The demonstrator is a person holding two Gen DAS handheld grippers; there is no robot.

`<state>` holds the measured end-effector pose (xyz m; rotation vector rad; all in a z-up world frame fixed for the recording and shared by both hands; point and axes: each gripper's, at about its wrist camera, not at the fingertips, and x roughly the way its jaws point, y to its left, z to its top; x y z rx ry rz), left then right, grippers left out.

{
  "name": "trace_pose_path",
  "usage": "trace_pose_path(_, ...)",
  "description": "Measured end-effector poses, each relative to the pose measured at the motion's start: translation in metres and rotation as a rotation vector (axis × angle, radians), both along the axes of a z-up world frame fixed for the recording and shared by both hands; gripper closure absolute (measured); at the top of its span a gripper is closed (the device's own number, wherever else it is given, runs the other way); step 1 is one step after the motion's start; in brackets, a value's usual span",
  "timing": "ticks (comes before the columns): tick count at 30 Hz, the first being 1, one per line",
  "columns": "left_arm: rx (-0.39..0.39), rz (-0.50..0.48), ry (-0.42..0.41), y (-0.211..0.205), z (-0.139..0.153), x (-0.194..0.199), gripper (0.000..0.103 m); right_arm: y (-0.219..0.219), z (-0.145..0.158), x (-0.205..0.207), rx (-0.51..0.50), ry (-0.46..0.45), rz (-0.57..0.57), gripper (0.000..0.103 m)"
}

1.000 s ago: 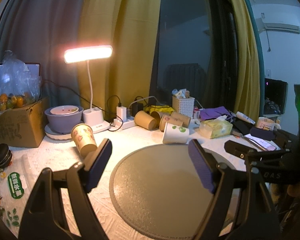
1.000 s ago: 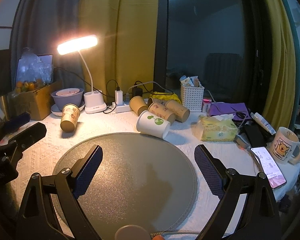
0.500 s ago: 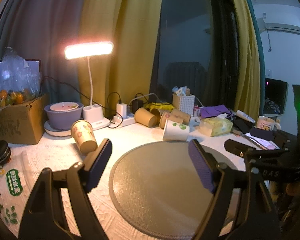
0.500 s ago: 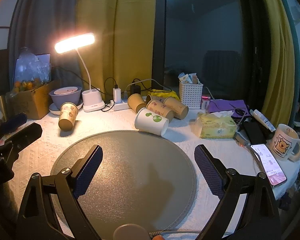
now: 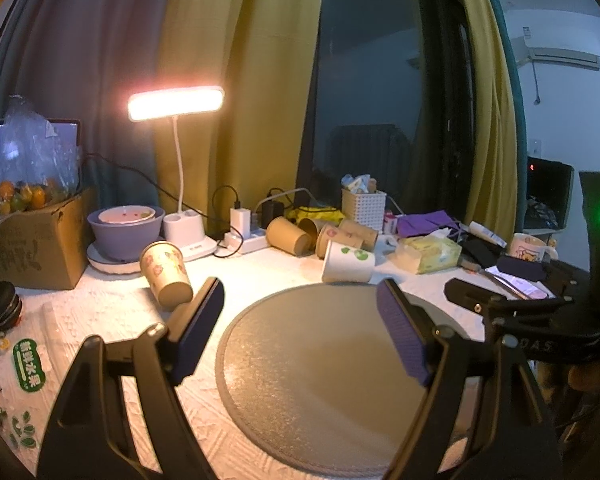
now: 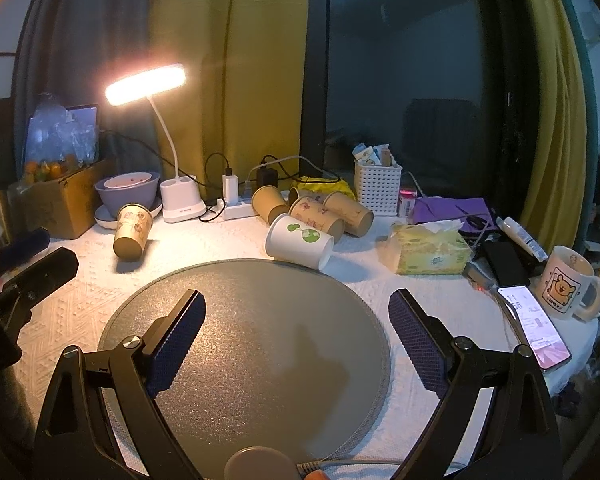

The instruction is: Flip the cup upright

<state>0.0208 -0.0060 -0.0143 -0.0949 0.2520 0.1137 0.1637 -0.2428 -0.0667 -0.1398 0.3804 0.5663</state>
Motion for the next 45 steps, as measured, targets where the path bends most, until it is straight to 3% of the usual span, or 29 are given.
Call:
trace_pose_path(22,0.019,0.007,0.033,0.0,0.003,0.015,0.023,0.004,-0.005,0.009,-0.017,0.022,0.009,0.008)
trace_pose_path(32,-0.007,0.123,0.185,0.038,-0.001,0.072,0.023,0.034,0.005,0.049,-0.042,0.043,0.094,0.008)
trace_pose_path(40,-0.017,0.238,0.326,0.08,-0.015,0.117,0.023,0.062,0.0,0.102,-0.041,0.12,0.146,0.008)
trace_pose_path(45,-0.112,0.301,0.423,0.114,-0.031,0.138,0.023,0.078,-0.002,0.129,-0.038,0.154,0.174,0.008)
